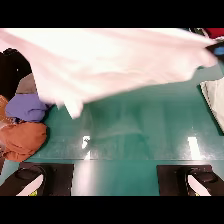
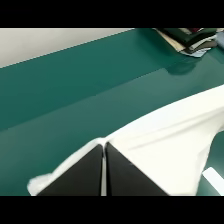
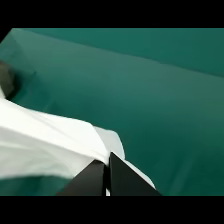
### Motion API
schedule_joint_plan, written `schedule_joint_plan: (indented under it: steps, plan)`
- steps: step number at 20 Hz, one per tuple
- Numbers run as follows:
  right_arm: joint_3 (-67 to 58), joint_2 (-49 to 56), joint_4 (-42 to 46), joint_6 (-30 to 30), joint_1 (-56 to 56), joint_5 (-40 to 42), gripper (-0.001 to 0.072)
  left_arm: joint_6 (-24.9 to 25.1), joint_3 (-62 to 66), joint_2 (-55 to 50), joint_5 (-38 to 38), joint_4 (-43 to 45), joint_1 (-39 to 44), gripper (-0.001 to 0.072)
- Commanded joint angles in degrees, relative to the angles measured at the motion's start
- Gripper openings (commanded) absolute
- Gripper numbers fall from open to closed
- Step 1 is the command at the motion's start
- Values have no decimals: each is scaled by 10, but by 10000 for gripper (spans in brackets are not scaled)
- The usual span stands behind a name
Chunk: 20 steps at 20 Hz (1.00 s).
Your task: Fold the shirts.
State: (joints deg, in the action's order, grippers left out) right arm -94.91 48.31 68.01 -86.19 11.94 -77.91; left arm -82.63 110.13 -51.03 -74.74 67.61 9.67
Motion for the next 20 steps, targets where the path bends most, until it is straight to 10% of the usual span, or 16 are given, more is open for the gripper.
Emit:
schedule_joint_plan:
  steps: [1, 7, 18, 20]
  plan:
    - [-85, 6, 10, -4, -48, -71, 14, 0, -2, 12, -66, -37, -1, 25]
    - [-60, 167, 12, -18, -11, -187, 14, 2, -254, -33, -79, -38, -1, 25]
    - [199, 270, 10, -3, 47, -61, 14, 51, -680, -49, 163, -51, -1, 30]
    - [199, 269, 10, -3, 47, -60, 14, 51, -680, -49, 173, -88, -1, 480]
